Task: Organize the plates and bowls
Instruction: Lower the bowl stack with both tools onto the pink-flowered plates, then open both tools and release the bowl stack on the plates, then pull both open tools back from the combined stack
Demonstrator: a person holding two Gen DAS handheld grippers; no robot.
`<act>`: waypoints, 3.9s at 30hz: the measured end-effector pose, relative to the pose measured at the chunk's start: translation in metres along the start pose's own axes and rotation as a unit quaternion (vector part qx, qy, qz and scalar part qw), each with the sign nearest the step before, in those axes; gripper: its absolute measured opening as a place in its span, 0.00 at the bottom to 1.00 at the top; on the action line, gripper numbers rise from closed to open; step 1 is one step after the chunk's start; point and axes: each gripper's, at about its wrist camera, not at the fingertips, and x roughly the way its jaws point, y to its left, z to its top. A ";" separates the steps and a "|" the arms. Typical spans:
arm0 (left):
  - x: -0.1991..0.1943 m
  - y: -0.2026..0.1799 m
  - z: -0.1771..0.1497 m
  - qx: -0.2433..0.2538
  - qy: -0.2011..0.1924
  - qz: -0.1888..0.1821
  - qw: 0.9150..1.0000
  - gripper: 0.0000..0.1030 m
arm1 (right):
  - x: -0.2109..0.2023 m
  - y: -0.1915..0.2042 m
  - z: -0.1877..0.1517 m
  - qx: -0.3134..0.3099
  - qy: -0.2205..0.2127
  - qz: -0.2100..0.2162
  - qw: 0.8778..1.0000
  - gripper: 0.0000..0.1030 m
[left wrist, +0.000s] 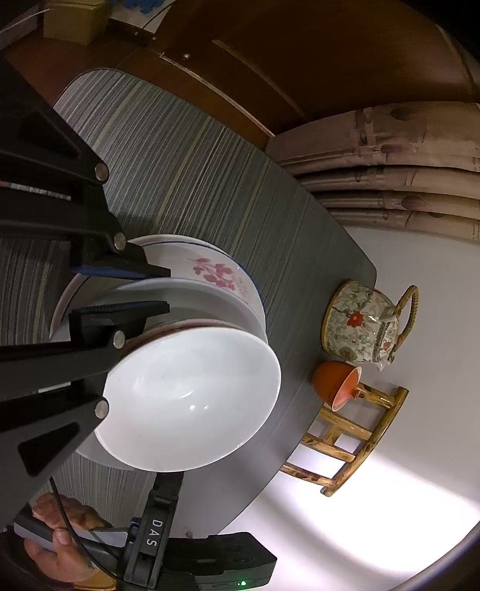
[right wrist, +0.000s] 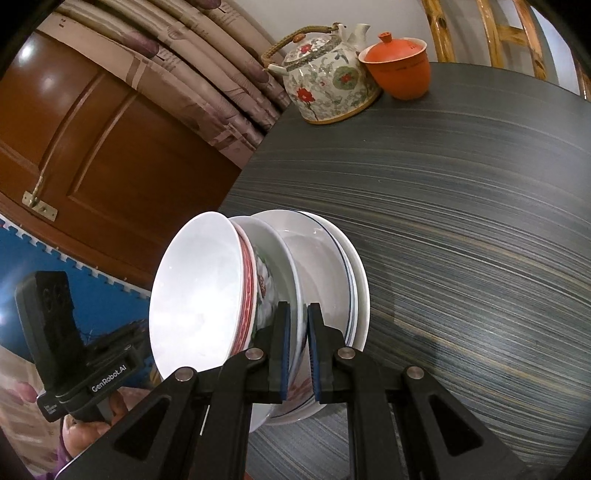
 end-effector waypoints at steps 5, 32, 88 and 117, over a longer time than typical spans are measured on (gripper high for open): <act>0.000 -0.005 -0.001 0.013 -0.005 0.011 1.000 0.09 | 0.000 -0.001 0.000 0.002 0.000 0.001 1.000 0.11; -0.002 -0.010 -0.005 0.029 -0.017 0.033 0.999 0.14 | -0.003 -0.001 -0.006 0.000 -0.012 0.004 1.000 0.13; -0.123 -0.057 -0.066 0.089 -0.182 0.096 0.975 0.58 | -0.150 0.057 -0.138 -0.069 -0.233 -0.071 0.967 0.75; -0.112 -0.067 -0.072 0.120 -0.171 0.111 0.972 0.59 | -0.146 0.068 -0.153 -0.093 -0.222 -0.072 0.968 0.79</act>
